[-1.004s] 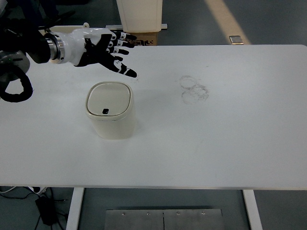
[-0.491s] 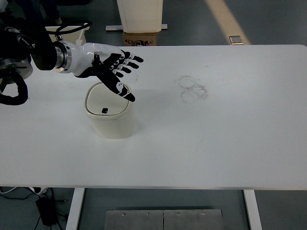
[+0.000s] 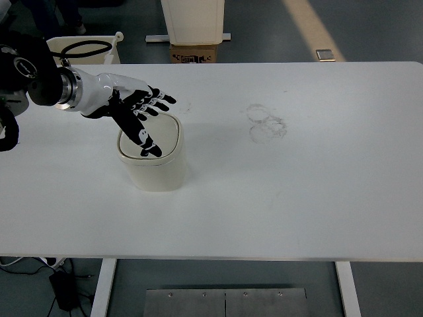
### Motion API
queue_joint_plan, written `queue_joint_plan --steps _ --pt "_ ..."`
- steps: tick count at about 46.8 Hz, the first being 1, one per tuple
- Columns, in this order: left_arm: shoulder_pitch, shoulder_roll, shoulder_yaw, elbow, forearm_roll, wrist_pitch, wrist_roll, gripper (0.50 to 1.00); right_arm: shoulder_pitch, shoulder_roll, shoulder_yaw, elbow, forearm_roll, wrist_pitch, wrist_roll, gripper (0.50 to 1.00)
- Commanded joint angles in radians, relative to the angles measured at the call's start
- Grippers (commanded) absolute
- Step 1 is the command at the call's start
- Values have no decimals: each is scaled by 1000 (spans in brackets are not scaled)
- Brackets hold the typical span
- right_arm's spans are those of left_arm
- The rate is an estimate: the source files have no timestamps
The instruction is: Open trash bin
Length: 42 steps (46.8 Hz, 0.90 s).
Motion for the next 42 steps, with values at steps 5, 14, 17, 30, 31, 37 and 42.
queue_joint_plan --steps 5,14,17,30,31,37,42 --pt "9 -16 7 0 0 -1 -1 1000 0 0 0 0 0 0 1 991" --pt "30 -32 13 0 0 1 0 1000 0 0 0 0 0 0 0 991" --pt "49 -35 17 0 0 2 -1 1000 0 0 0 0 0 0 0 991" --pt "69 -42 30 0 0 11 -1 1000 0 0 0 0 0 0 1 991" --pt "69 -42 30 0 0 11 -1 1000 0 0 0 0 0 0 1 991" --pt "75 -42 30 0 0 13 -1 1000 0 0 0 0 0 0 0 991" --pt "78 -42 30 0 0 16 -1 1000 0 0 0 0 0 0 0 991"
